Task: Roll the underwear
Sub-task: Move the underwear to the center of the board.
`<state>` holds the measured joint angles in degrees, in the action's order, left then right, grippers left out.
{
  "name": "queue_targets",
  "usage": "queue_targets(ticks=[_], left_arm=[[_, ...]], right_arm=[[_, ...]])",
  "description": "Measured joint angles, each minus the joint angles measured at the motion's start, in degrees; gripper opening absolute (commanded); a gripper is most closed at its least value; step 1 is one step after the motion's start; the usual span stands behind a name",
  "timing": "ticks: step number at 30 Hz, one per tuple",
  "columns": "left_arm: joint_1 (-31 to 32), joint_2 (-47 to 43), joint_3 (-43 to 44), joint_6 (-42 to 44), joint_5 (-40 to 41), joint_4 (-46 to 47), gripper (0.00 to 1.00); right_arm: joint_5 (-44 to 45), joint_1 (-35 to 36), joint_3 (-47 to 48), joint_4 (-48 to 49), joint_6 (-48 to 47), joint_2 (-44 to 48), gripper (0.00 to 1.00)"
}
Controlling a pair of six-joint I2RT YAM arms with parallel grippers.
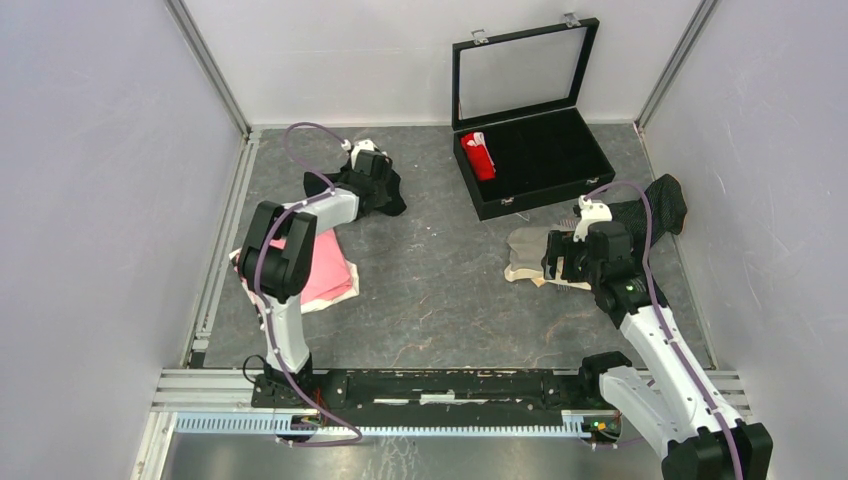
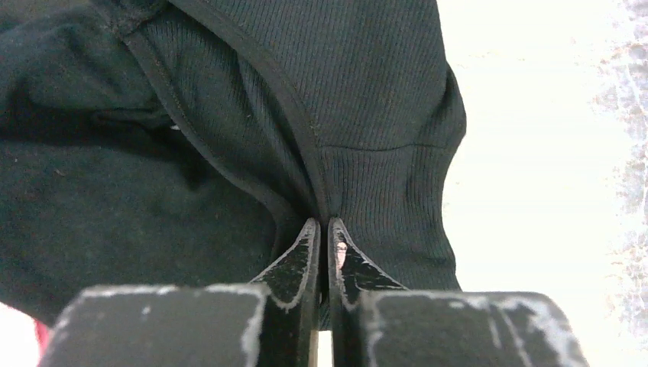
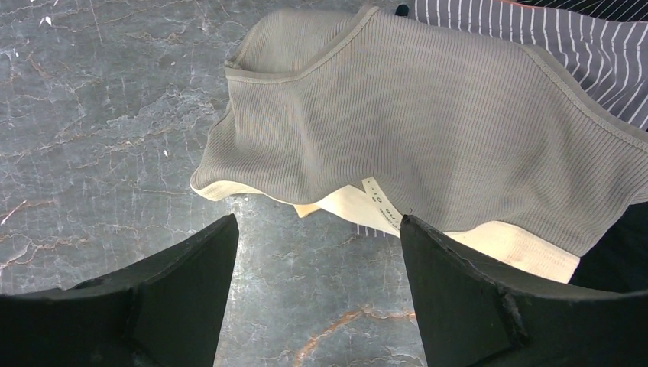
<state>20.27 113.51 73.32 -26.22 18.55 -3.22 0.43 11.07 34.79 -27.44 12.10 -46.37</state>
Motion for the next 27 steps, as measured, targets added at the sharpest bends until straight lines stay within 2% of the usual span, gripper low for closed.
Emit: queue_targets(ticks=[4, 9, 12, 15, 19, 20, 21, 22, 24, 27], left_arm=[[0.24, -3.63, -3.67, 0.2, -2.36, 0.44, 0.02], [3.34, -15.1, -10.75, 0.13, -4.2, 0.33, 0.02], [9.18, -22.93, -14.19, 0.09, -4.63, 0.94, 0.02], [18.45, -30.03, -18.86, 0.0, -5.4, 2.62, 0.02], [31.21, -34.82, -26.32, -0.96, -7.23, 3.87, 0.03], [33.92, -35.56, -28.48, -1.42, -7.67, 3.98, 0.08], [36.28, -36.44, -31.08, -1.81, -8.13, 4.0, 0.23], [38.36, -37.51, -33.75, -2.36, -8.44, 3.52, 0.33], [40.94, -40.17, -38.32, -3.98, -8.66, 1.97, 0.52], [42.29, -47.65, -44.04, -7.1, -7.8, -1.75, 0.75]], right_arm=[[-0.04, 0.0, -0.15, 0.2, 0.02, 0.2, 0.83], [-0.04, 0.0, -0.31, 0.9, 0.09, 0.83, 0.83], [-0.07, 0.0, -0.57, 1.4, 0.39, 1.44, 0.83], [-0.57, 0.0, -0.87, 2.08, 0.96, 1.84, 0.83], [-2.27, 0.0, -1.79, 3.5, 1.57, 2.73, 0.83], [-2.82, 0.0, -2.05, 3.76, 1.57, 2.99, 0.83], [-3.45, 0.0, -2.43, 4.13, 1.57, 3.32, 0.83], [-4.04, 0.0, -2.86, 4.5, 1.51, 3.74, 0.84], [-5.03, 0.0, -3.58, 4.9, 1.31, 4.46, 0.85], [-6.51, 0.0, -4.37, 5.7, 0.96, 5.01, 0.87]])
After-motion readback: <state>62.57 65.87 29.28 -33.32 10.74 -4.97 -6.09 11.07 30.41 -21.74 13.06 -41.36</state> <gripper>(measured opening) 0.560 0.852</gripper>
